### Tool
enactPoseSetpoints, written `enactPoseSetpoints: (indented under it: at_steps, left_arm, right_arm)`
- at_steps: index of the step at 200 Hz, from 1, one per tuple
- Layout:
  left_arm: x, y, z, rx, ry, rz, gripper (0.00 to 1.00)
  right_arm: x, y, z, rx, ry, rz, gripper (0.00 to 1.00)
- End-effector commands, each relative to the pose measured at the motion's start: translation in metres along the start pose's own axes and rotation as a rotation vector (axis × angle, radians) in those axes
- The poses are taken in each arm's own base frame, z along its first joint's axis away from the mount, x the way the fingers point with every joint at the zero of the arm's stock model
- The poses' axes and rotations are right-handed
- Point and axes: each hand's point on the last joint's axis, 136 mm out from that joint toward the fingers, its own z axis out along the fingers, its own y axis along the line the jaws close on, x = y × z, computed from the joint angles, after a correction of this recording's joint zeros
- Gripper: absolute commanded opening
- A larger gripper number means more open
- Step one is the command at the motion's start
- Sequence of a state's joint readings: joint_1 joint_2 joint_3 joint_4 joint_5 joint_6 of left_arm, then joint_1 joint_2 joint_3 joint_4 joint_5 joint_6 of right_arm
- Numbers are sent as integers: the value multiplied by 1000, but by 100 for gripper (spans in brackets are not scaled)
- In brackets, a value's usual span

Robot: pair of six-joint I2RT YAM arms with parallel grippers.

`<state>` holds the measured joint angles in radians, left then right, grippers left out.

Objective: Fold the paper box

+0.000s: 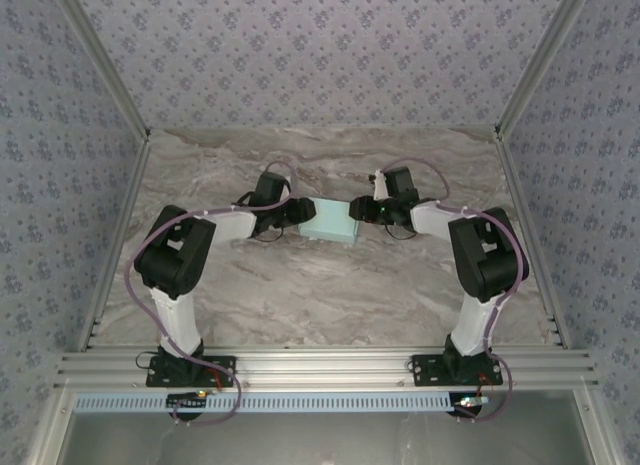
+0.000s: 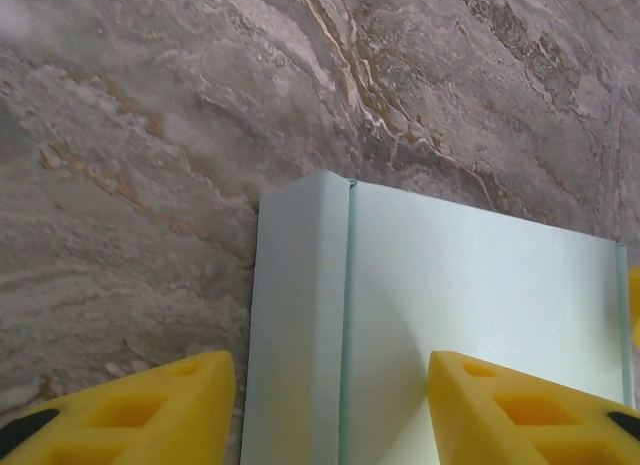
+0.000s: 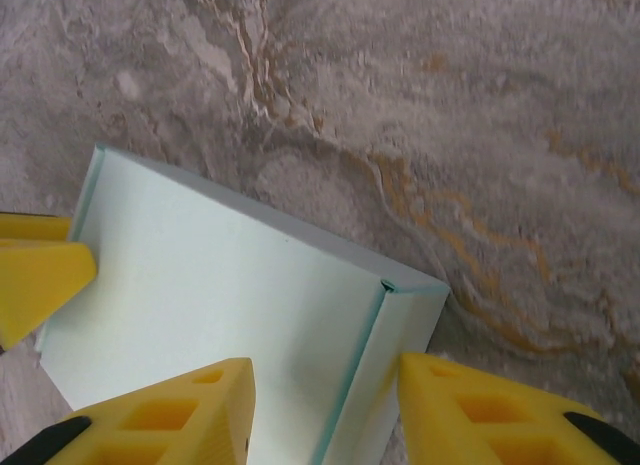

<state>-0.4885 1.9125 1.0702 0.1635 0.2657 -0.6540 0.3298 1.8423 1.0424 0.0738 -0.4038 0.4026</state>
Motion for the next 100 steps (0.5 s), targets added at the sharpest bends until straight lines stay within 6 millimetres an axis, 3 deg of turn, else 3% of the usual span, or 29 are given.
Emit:
enactPoseSetpoints:
  at_steps: [1, 49, 100]
  left_arm:
    - [-3, 0, 1, -10, 9, 23, 55]
    - [-10, 1, -19, -46, -24, 66, 60]
    - [-23, -5, -60, -89, -120, 149, 64]
  right_arm:
    - [-7, -4, 3, 40, 17, -32, 45]
    - [-22, -5, -25, 147, -9, -128, 50]
    - [-44, 7, -87, 324, -106, -295, 57]
